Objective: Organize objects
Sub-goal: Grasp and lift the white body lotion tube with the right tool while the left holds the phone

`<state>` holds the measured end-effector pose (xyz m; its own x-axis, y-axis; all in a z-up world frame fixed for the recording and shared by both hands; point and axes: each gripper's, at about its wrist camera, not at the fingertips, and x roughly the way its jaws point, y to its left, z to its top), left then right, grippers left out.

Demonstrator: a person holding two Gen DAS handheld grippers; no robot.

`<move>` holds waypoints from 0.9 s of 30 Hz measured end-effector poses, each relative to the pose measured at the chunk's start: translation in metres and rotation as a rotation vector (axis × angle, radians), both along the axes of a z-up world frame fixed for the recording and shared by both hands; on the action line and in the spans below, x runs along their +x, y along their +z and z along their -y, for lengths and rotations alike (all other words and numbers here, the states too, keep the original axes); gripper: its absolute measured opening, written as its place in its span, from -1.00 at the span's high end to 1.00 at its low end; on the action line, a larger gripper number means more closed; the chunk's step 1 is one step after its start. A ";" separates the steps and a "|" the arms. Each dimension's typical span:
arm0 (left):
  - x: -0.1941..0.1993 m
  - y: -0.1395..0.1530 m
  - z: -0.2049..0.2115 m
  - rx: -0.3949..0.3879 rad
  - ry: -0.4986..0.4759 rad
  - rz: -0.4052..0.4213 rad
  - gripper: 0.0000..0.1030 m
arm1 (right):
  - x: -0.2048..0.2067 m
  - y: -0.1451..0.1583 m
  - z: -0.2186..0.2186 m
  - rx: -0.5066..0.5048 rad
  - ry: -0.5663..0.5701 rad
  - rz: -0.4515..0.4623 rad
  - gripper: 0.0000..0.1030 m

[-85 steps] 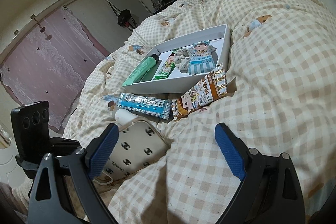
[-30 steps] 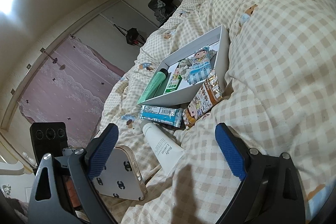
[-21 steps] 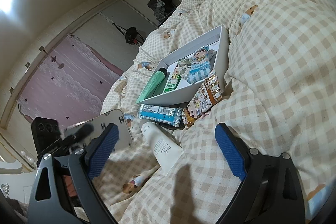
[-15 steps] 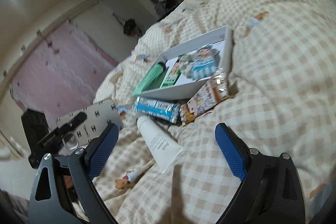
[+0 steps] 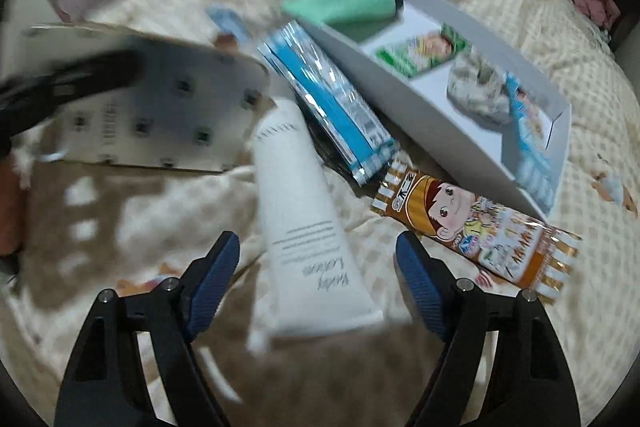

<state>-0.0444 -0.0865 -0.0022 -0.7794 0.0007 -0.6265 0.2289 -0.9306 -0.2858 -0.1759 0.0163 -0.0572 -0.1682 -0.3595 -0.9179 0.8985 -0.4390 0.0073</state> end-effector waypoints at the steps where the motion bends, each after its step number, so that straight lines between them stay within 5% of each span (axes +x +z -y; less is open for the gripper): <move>1: 0.000 0.000 -0.001 -0.005 -0.001 0.000 0.97 | -0.003 -0.006 0.004 0.024 -0.010 0.023 -0.04; 5: 0.006 0.003 -0.002 -0.013 0.006 -0.026 0.97 | -0.006 -0.013 0.003 0.030 -0.054 0.078 0.05; 17: 0.014 0.012 -0.013 -0.055 -0.022 -0.062 0.97 | 0.001 0.018 -0.111 -0.502 -0.332 0.412 0.24; 19: 0.010 0.009 -0.016 -0.060 -0.038 -0.035 0.97 | 0.001 0.013 -0.113 -0.526 -0.370 0.406 0.88; 27: -0.012 0.001 -0.032 -0.100 -0.098 0.068 0.97 | 0.013 0.008 -0.102 -0.450 -0.359 0.383 0.88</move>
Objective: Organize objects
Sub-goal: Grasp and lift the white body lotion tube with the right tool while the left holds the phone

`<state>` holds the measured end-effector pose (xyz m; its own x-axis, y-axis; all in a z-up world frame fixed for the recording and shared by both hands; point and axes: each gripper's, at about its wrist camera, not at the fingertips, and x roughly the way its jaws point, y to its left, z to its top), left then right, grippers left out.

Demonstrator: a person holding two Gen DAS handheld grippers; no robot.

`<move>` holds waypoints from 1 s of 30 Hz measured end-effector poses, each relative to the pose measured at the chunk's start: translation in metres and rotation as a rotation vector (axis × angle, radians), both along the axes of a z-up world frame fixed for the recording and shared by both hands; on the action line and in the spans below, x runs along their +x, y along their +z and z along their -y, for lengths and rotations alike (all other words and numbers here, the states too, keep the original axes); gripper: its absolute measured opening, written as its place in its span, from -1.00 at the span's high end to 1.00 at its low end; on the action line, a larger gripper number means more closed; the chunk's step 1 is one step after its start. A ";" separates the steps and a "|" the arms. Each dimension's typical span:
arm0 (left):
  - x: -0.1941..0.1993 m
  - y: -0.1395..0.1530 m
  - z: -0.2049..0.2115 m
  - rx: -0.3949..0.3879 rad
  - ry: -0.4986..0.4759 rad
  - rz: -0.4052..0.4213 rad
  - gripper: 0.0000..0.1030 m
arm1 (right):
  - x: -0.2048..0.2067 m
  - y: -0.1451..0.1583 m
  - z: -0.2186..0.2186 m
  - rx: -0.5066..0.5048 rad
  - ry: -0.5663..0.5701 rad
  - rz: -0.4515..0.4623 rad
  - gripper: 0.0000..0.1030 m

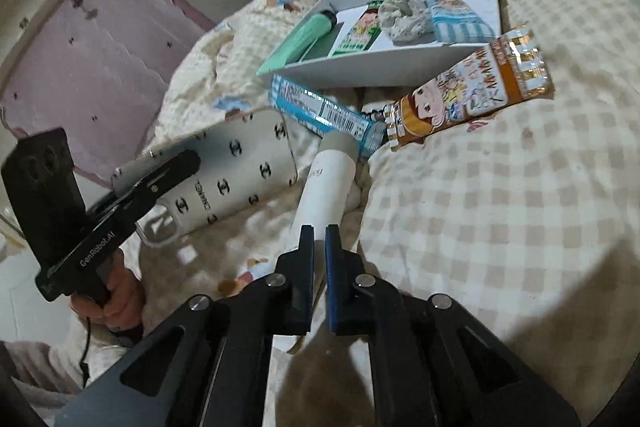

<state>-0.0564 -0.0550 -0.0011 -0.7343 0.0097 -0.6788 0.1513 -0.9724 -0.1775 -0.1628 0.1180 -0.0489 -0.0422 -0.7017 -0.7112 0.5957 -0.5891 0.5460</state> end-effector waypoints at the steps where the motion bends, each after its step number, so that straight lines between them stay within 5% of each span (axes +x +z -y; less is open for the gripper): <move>1: -0.004 -0.003 -0.002 -0.010 -0.007 0.021 0.97 | -0.001 -0.002 0.002 0.010 0.002 0.000 0.88; 6: -0.018 -0.007 -0.012 -0.034 -0.040 0.065 0.92 | -0.010 -0.007 0.013 0.054 0.037 0.041 0.82; 10: -0.021 -0.009 -0.013 -0.043 -0.044 0.078 0.91 | -0.014 -0.014 0.027 0.087 0.068 0.088 0.45; 14: -0.022 -0.012 -0.013 -0.040 -0.046 0.089 0.91 | -0.003 -0.014 0.048 0.176 0.135 0.026 0.17; 20: -0.022 -0.013 -0.013 -0.041 -0.046 0.092 0.90 | 0.005 -0.022 0.076 0.317 0.186 -0.028 0.25; 30: -0.004 -0.006 -0.003 -0.016 0.004 0.017 0.90 | 0.062 -0.006 0.093 0.518 0.207 -0.413 0.47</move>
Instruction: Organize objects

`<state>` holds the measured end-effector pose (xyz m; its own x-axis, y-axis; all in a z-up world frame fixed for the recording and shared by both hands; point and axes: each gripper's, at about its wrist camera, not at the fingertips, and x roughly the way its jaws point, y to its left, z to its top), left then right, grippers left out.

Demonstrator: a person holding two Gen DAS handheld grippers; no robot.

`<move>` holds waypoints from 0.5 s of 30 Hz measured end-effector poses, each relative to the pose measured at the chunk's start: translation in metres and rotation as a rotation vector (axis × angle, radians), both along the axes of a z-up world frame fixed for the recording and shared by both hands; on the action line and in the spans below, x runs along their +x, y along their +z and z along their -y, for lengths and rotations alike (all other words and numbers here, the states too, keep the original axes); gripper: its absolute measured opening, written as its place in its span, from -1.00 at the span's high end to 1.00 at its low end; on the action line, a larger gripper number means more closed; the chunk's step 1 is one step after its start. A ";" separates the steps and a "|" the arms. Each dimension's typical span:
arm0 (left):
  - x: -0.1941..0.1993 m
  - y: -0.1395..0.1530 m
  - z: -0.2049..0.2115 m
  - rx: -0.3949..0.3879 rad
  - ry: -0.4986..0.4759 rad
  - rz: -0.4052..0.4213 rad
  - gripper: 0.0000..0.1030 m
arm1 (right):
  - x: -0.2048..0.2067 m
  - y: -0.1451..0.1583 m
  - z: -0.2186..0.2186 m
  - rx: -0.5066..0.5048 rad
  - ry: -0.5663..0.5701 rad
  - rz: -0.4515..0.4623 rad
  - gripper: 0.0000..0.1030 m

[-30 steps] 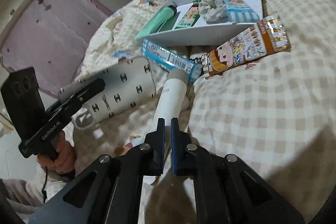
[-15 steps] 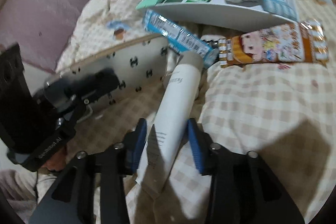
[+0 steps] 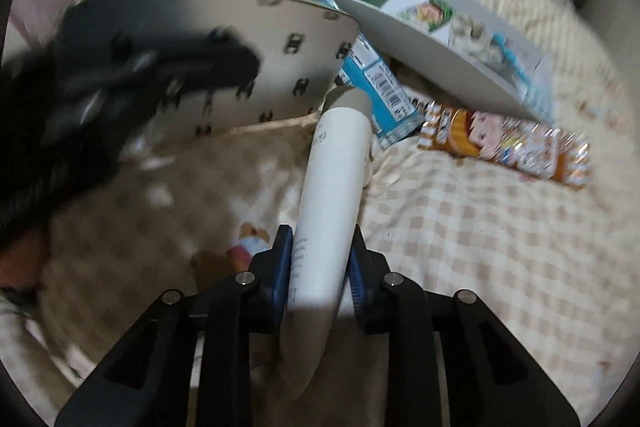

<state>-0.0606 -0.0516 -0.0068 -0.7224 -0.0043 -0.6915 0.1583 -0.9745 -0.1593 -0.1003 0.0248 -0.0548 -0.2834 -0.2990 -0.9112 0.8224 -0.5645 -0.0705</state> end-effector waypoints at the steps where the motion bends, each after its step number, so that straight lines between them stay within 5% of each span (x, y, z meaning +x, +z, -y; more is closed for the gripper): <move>1: 0.001 0.000 0.001 0.001 0.006 -0.003 0.90 | 0.007 0.001 0.002 0.022 0.016 -0.045 0.48; 15: 0.021 0.009 0.017 0.030 0.086 -0.099 0.92 | 0.032 0.016 0.000 0.070 0.021 -0.364 0.52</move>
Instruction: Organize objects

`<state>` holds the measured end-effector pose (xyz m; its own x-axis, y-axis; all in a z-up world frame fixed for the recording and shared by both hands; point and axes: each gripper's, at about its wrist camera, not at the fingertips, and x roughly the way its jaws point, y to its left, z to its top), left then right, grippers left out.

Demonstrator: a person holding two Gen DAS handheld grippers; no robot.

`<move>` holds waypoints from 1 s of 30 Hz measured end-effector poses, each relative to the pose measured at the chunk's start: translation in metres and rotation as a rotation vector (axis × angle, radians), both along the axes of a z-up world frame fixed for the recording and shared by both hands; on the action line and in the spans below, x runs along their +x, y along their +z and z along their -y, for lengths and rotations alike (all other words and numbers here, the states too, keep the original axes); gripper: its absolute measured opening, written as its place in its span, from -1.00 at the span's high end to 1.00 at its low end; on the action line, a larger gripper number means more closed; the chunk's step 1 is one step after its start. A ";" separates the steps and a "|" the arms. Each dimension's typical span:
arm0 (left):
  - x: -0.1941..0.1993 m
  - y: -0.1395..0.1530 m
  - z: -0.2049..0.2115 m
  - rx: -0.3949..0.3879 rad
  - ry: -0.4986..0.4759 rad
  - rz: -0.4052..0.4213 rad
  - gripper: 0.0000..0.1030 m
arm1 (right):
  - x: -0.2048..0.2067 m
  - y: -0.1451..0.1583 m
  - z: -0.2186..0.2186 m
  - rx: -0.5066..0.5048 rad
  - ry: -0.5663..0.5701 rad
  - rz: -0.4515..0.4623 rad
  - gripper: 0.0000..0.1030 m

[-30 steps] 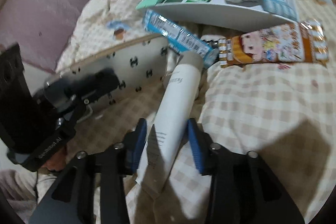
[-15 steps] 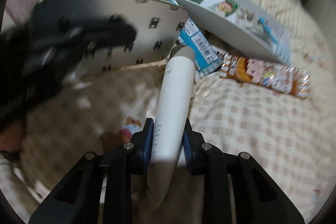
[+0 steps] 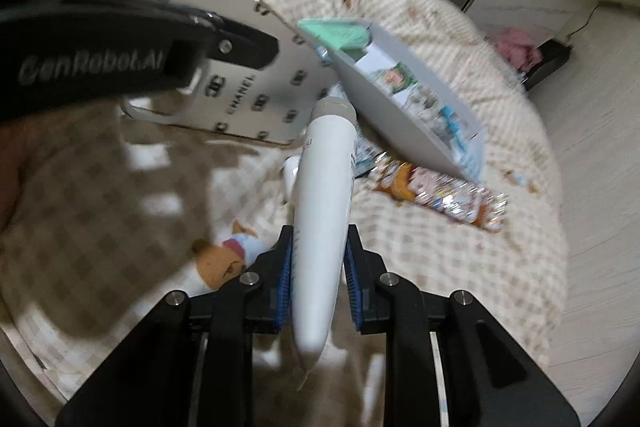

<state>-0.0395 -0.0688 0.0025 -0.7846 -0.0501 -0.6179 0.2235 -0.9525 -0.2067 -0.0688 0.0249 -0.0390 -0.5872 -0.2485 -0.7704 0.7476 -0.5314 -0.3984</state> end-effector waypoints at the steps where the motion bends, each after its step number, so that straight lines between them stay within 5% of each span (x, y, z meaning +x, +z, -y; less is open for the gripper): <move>1: 0.003 0.001 0.002 0.003 0.012 -0.013 0.92 | 0.001 0.003 0.000 -0.001 -0.004 -0.034 0.52; 5: 0.012 0.001 0.006 0.022 0.038 -0.033 0.92 | 0.010 0.012 -0.002 0.025 -0.020 -0.205 0.52; 11: 0.011 0.002 0.006 0.023 0.031 -0.031 0.93 | 0.017 0.014 0.001 0.069 -0.021 -0.347 0.52; 30: 0.007 0.001 0.007 0.024 0.023 -0.029 0.93 | 0.030 0.029 0.006 0.053 -0.004 -0.564 0.52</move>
